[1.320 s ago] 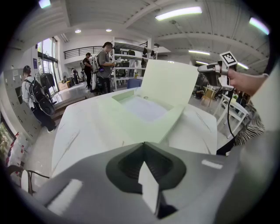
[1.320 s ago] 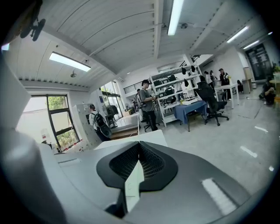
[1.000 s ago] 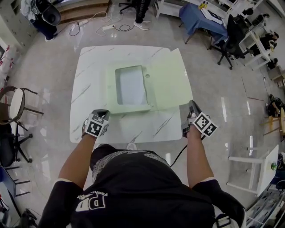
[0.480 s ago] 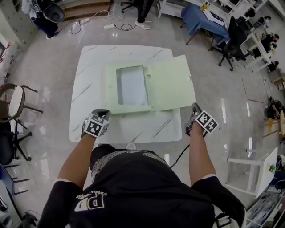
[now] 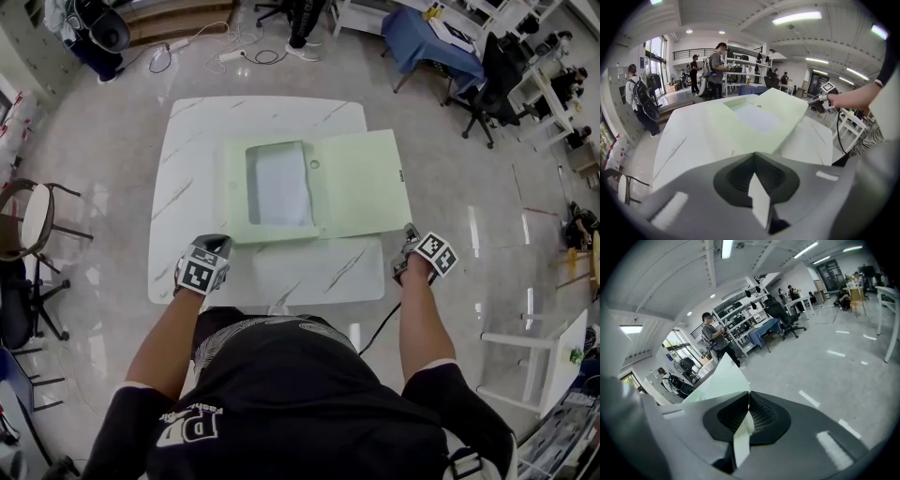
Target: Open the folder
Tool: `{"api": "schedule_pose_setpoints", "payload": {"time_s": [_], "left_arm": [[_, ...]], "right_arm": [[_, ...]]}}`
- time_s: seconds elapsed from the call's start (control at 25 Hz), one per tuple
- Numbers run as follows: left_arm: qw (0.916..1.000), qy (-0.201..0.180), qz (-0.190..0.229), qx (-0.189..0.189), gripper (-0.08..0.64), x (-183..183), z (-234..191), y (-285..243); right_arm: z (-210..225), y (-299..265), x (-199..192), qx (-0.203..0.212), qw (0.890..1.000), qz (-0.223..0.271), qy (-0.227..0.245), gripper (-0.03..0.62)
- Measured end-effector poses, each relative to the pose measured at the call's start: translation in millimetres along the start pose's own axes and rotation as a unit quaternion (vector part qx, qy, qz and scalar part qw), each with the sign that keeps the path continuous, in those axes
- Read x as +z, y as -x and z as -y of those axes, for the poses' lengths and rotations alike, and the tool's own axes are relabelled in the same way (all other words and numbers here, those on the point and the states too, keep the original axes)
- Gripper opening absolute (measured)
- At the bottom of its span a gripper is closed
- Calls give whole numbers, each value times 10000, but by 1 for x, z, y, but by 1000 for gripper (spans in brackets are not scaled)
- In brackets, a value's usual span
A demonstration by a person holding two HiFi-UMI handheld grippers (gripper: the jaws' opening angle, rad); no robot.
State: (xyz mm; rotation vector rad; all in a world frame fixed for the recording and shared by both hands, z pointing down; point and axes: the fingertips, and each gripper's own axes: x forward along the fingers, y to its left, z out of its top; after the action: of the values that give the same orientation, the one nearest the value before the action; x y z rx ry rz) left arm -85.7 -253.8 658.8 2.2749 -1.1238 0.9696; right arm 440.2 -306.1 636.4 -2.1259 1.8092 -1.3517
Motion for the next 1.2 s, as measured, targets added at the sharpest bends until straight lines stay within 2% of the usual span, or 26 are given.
{"api": "schedule_pose_setpoints", "payload": {"time_s": [0.32,0.6,1.2], "left_arm": [[10000,38,-8,21,57,2,-5,0],[9999,106,-48,-11,57,5,-4,2],[9999,-3,-113,24,57,2,-8,-2]], "right_arm": [[34,-22,-25,-256,9981,-347,-448,8],[49,-36,-39,-375,9959,-491,-657,12],[37,-21,-28,-80,9973,-224,-697,23]]}}
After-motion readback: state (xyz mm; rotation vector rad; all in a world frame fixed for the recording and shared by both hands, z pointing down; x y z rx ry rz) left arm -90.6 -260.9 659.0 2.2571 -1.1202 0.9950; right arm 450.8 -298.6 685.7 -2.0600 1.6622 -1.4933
